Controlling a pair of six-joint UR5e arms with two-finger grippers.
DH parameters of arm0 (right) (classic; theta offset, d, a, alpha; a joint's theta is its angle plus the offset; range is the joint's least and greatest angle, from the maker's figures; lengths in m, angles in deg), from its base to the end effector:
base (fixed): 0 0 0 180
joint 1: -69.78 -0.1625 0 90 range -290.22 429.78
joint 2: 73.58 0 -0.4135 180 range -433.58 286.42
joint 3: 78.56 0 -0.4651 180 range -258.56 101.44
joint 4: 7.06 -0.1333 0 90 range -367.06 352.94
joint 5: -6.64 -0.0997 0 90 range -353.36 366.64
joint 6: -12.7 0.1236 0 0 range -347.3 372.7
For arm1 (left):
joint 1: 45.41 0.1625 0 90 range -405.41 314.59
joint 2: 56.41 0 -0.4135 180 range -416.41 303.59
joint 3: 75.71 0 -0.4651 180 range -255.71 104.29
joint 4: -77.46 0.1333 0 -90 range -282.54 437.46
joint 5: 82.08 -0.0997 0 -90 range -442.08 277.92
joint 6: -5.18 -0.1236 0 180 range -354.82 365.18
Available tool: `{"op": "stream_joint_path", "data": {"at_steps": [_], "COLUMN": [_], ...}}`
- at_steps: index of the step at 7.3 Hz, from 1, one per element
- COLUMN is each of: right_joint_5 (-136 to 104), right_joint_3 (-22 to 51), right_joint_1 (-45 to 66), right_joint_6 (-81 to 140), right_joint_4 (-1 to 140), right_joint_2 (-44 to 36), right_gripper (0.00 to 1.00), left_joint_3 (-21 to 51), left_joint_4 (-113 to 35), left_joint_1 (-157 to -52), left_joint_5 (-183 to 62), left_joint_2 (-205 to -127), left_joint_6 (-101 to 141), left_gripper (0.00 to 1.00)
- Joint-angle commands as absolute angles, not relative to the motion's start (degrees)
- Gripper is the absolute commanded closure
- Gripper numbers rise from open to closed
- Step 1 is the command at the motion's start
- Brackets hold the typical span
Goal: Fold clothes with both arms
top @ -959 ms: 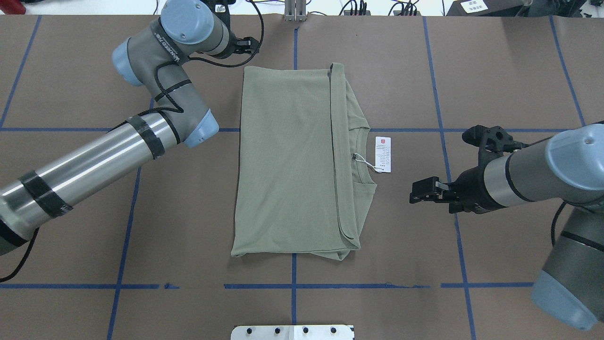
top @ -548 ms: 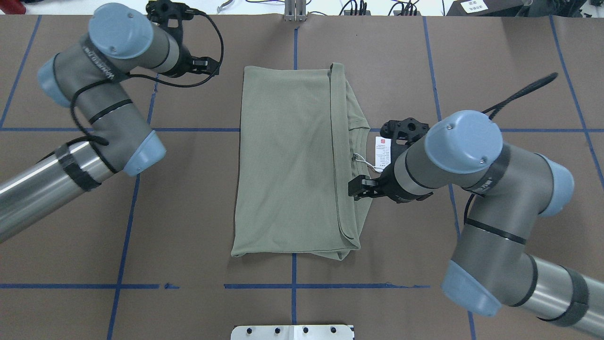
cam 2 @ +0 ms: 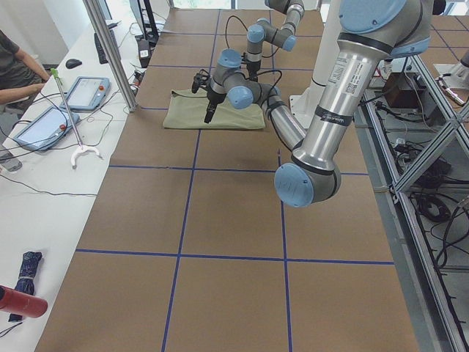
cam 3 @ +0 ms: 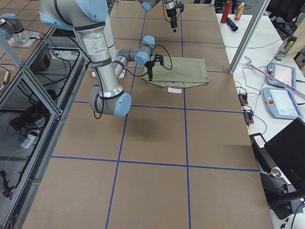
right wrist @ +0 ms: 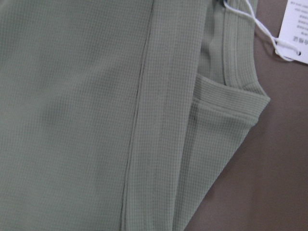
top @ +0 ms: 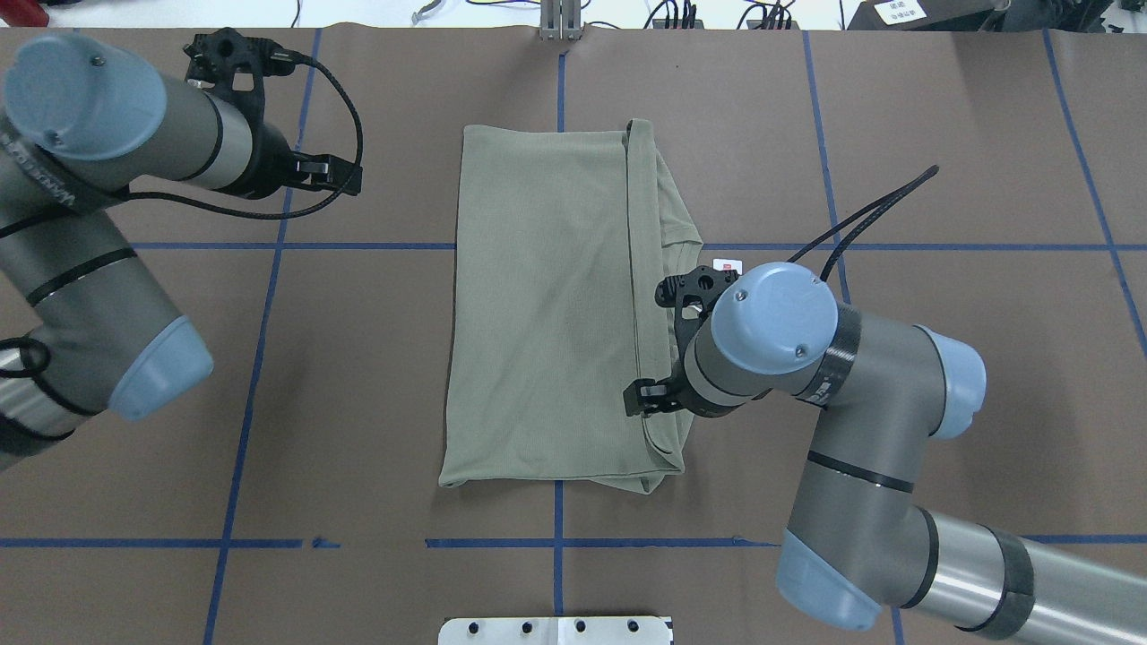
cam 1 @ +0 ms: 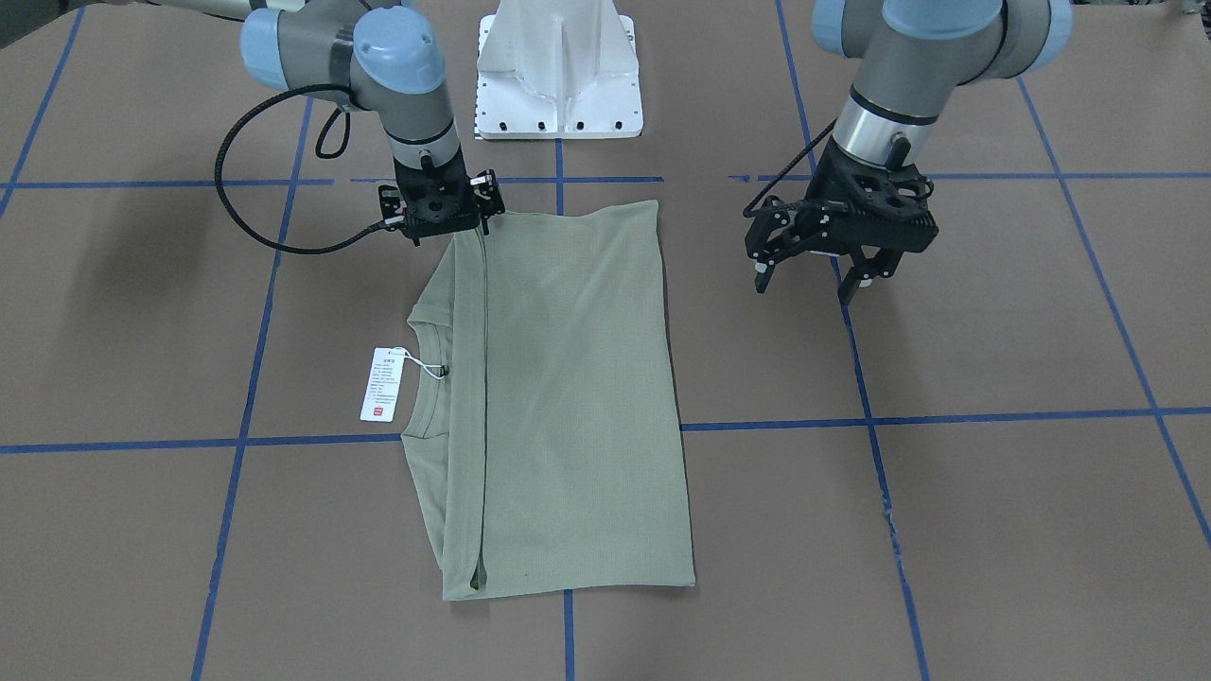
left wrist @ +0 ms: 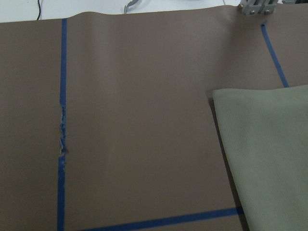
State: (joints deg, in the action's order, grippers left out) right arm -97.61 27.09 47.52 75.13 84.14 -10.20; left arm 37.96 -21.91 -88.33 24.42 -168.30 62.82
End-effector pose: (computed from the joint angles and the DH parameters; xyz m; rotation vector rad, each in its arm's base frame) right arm -0.5934 -0.3541 0.2441 0.0847 -0.7477 -0.1774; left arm 0.3975 -0.5037 0.2006 0.3707 0.9151 -0.0311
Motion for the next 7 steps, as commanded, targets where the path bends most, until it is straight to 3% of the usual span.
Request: {"op": "stream_joint_path", "data": {"at_steps": [1,7], "right_joint_5": [-97.2,-97.5], "right_joint_3": [25.3,25.1], "right_joint_1": [48.2,48.4], "right_joint_6": [73.6,73.4], "right_joint_4": [84.3,85.4], "right_joint_2": [-10.6,-9.7], "right_gripper": [0.00,0.00], "left_joint_3": [39.8,39.5], "left_joint_4": [-21.2,-21.1], "left_joint_1": [-86.2,-86.1], "left_joint_5": [24.7,24.8], "left_joint_2": [-168.0,-168.2], "left_joint_6": [65.6,65.6], "left_gripper": [0.00,0.00]}}
